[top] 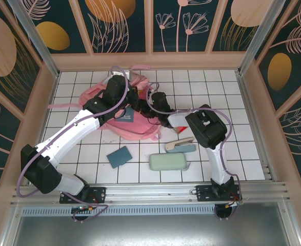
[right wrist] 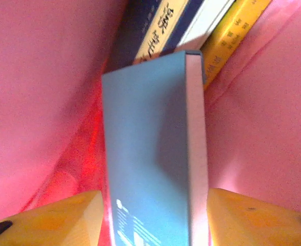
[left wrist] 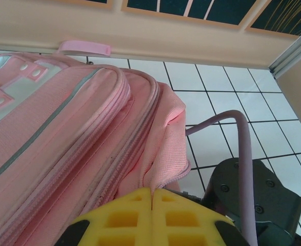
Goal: Pack the student bag
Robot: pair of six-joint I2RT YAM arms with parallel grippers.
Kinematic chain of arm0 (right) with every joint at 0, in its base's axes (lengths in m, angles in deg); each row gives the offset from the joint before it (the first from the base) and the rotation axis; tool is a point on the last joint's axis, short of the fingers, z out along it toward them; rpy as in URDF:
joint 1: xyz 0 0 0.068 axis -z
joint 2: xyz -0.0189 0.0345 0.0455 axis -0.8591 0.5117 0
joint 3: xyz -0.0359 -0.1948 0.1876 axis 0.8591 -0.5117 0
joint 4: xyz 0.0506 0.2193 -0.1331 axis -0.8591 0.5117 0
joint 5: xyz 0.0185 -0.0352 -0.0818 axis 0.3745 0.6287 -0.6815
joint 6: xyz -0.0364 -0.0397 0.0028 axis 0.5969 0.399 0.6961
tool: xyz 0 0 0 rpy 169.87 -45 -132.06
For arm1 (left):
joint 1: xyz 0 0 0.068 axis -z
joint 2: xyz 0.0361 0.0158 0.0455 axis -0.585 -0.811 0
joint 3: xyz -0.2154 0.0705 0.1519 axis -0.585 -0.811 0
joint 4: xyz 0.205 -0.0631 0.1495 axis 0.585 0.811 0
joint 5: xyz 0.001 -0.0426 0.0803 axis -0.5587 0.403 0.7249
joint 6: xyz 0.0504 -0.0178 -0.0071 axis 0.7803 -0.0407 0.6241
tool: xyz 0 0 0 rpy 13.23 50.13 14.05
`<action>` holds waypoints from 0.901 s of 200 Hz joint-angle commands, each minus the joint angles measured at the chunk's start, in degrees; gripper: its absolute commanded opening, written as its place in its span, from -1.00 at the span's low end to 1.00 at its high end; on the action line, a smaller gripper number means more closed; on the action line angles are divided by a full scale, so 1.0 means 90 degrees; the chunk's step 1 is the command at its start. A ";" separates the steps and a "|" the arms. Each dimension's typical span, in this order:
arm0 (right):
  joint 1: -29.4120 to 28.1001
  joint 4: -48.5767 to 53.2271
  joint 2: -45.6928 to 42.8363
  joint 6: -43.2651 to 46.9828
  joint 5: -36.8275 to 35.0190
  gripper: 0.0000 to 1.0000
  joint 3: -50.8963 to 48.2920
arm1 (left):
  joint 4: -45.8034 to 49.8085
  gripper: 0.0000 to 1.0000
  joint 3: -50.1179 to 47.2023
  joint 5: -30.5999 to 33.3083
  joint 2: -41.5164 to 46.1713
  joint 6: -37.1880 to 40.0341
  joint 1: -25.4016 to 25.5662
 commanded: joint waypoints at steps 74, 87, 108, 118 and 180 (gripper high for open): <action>-0.0072 0.0502 0.0839 0.0630 0.0371 0.12 0.0893 | -0.0715 -1.00 0.0122 -0.0212 0.0165 -0.0032 0.0048; -0.0091 0.0466 0.0903 0.0619 0.0422 0.08 0.0971 | -0.0718 -1.00 0.0126 -0.0213 0.0157 -0.0035 0.0048; -0.0094 0.0304 0.0901 0.0533 0.0515 -0.32 0.0939 | -0.0703 -1.00 0.0136 -0.0213 0.0152 -0.0026 0.0048; -0.0072 0.0115 0.0825 0.0437 0.0519 -0.47 0.0784 | -0.0689 -1.00 0.0131 -0.0190 0.0155 -0.0016 0.0052; 0.0143 -0.2256 0.0361 -0.0937 0.0963 -1.00 -0.0402 | -0.0717 -1.00 0.0075 -0.0149 0.0172 0.0004 0.0049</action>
